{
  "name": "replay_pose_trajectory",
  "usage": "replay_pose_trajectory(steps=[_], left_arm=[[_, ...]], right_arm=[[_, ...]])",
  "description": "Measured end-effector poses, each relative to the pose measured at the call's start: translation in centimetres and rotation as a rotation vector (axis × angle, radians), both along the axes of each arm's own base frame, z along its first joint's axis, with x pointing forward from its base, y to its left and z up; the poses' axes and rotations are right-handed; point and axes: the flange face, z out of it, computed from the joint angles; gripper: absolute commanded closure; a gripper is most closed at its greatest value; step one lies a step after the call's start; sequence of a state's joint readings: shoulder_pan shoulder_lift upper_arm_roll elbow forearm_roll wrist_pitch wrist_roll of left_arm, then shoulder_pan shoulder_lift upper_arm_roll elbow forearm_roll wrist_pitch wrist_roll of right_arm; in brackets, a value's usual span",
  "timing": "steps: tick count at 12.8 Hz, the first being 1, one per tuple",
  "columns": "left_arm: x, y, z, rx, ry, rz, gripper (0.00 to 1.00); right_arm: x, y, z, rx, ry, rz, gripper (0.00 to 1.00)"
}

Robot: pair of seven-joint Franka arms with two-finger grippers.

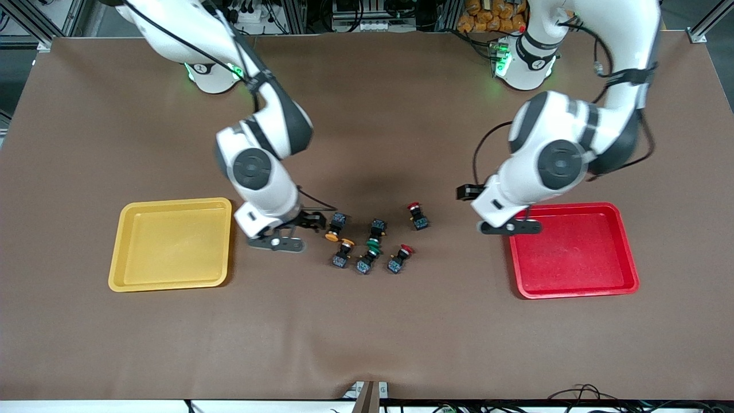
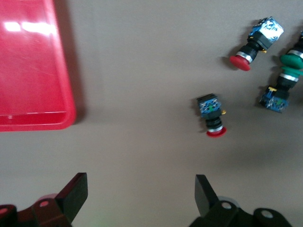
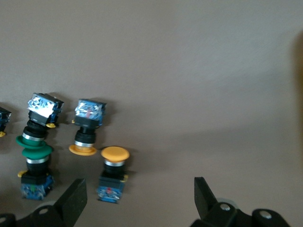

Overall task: Place red and yellow buttons in trays
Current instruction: 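Grasp a yellow button with the right gripper while the left grasps a red button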

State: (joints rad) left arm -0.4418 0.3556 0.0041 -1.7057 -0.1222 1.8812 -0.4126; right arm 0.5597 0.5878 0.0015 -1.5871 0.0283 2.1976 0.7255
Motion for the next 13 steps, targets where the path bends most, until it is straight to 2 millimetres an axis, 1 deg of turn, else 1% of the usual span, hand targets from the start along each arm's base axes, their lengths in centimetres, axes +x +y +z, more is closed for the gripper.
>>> replay_pose_trajectory(steps=[2, 5, 6, 7, 9, 10, 11, 12, 13], left_arm=[[-0.9, -1.1, -2.2, 0.005, -0.014, 0.02, 0.0], [-1.2, -1.6, -5.7, 0.004, -0.039, 0.06, 0.0], [-1.4, -2.3, -7.1, 0.0, -0.045, 0.092, 0.0], [-1.7, -3.5, -8.5, -0.009, -0.049, 0.124, 0.0], [-3.0, -6.8, -11.5, -0.011, -0.064, 0.166, 0.0], [-3.7, -8.2, -12.9, -0.011, -0.073, 0.174, 0.0], [-4.2, -9.1, -14.0, -0.012, -0.081, 0.176, 0.0], [-4.2, -9.3, -14.7, -0.012, -0.084, 0.18, 0.0], [-4.0, -9.1, -14.9, -0.012, -0.088, 0.186, 0.0]], right_arm=[[-0.7, 2.0, -3.2, 0.013, -0.016, -0.072, 0.0], [-1.2, 3.0, -6.2, 0.015, -0.02, -0.107, 0.0], [-1.3, 3.2, -7.0, 0.015, -0.019, -0.11, 0.0], [-1.5, 3.4, -7.9, 0.014, -0.017, -0.117, 0.0], [-1.8, 3.7, -9.6, 0.013, -0.017, -0.114, 0.0], [-2.1, 4.0, -10.2, 0.011, -0.013, -0.109, 0.02], [-2.4, 4.3, -10.7, 0.004, -0.01, -0.101, 0.5], [-2.6, 4.5, -11.1, -0.005, -0.011, -0.088, 0.9], [-2.9, 4.7, -11.2, -0.017, -0.018, -0.07, 1.0]])
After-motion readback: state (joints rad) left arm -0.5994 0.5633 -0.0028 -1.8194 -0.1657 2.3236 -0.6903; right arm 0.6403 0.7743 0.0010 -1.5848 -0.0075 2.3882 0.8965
